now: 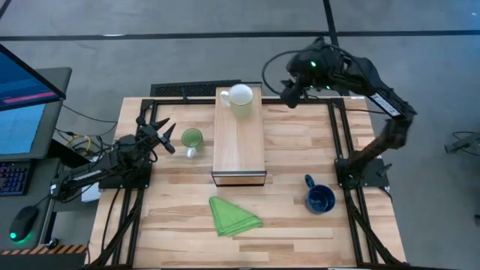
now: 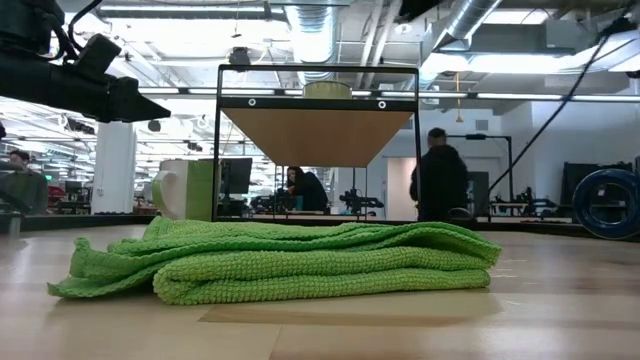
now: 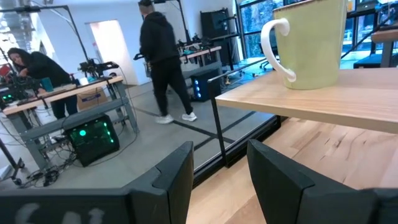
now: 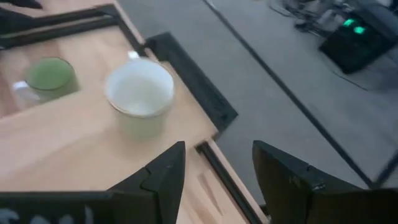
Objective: Stack small to large cups/mugs on shelf
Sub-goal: Put the green mug on the shelf
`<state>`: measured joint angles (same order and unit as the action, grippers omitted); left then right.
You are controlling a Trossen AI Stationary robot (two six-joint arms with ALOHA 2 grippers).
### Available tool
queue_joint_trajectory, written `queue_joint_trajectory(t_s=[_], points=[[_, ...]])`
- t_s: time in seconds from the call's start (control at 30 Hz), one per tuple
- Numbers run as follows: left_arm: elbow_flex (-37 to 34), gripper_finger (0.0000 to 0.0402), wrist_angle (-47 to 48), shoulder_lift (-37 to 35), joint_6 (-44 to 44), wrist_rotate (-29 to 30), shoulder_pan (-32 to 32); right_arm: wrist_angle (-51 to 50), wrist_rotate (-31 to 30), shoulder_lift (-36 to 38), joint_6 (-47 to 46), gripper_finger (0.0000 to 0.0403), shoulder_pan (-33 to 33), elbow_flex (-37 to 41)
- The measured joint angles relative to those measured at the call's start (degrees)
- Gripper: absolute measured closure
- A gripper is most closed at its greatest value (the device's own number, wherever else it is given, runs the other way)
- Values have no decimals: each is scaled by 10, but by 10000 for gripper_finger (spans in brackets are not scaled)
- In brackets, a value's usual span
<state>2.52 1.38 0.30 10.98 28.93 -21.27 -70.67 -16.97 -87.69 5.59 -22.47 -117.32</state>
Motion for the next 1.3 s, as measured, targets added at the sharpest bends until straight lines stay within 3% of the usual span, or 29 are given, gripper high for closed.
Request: queue_joint_trajectory(t_s=[0.4, 0.67, 0.9, 1.3], points=[[0, 258, 2, 0, -1, 0, 0, 418, 7, 339, 43, 193, -14, 546], [0, 258, 2, 0, -1, 0, 0, 661, 79, 498, 52, 193, -44, 811], [0, 258, 1, 0, -40, -1, 0, 748, 81, 538, 44, 193, -53, 916], [-1, 258, -2, 0, -45, -8, 1, 776, 79, 537, 44, 193, -79, 932]])
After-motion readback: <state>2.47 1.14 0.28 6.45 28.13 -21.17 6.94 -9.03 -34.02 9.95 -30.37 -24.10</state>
